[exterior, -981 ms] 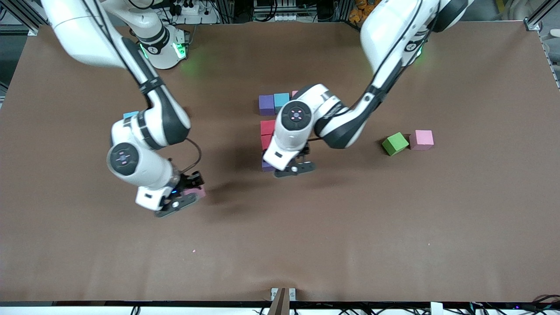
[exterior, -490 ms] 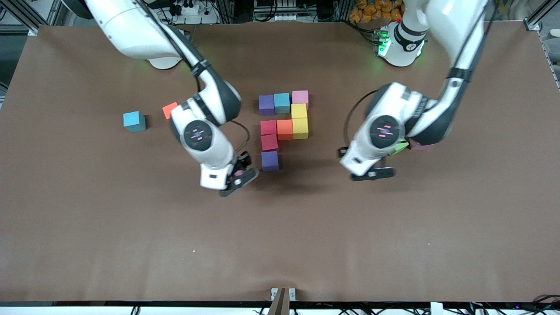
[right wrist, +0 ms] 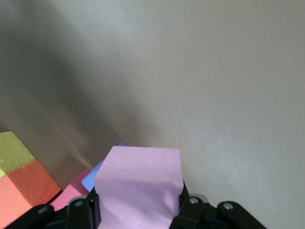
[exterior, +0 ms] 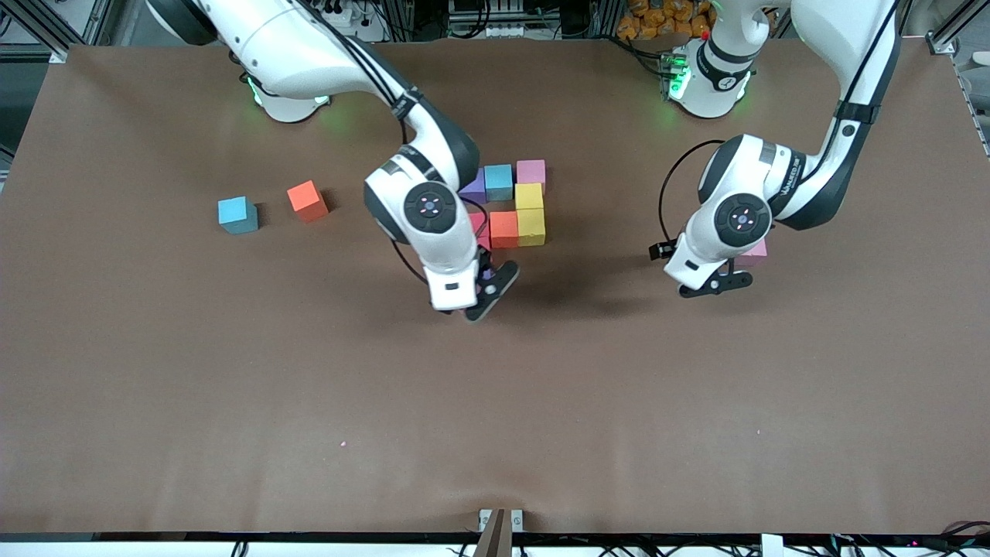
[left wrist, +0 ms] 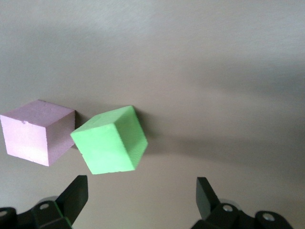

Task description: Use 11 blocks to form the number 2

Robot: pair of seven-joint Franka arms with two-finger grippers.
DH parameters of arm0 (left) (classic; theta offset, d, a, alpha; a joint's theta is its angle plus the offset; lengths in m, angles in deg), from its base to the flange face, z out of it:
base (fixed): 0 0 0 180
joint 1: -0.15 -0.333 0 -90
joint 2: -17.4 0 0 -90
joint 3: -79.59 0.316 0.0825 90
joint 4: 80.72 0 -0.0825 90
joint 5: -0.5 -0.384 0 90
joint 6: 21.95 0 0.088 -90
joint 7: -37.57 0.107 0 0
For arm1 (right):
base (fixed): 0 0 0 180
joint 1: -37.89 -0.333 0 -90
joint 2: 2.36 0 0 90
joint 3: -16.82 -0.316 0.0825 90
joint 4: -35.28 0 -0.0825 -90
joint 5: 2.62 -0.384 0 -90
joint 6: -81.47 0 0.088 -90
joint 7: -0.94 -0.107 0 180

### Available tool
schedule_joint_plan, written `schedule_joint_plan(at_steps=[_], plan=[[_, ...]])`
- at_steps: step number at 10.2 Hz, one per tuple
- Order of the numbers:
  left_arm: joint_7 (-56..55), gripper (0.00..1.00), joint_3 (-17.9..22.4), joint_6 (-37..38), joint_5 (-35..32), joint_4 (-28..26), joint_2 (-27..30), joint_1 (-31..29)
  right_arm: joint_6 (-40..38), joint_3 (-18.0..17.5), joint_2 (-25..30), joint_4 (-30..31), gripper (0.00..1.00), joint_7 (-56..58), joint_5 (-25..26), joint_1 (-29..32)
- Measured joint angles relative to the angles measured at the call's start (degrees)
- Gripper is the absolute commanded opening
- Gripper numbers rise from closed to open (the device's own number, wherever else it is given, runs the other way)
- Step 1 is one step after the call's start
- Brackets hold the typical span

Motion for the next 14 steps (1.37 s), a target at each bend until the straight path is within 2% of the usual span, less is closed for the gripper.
schedule_joint_plan(at_steps=[2,7,11,14], plan=[[0.00,1.00,0.29,-3.05,0.00,-4.44,1.81,-2.24,-0.17,0.00,-3.29,-3.73,0.53,6.87,0.02,-1.99],[1.42,1.00,2.79,-8.50,0.00,-9.30,3.16,-4.46,-7.51,0.79,-9.42,-12.66,0.53,17.23,0.25,-8.67],[19.83,1.00,10.74,-9.04,-0.01,-10.28,5.32,-7.14,-7.57,1.54,-12.67,-15.25,0.53,23.44,0.47,-9.84],[24.14,1.00,12.07,-10.19,-0.01,-12.34,4.98,-7.31,-7.59,2.58,-14.03,-16.34,0.53,23.75,0.64,-11.06]])
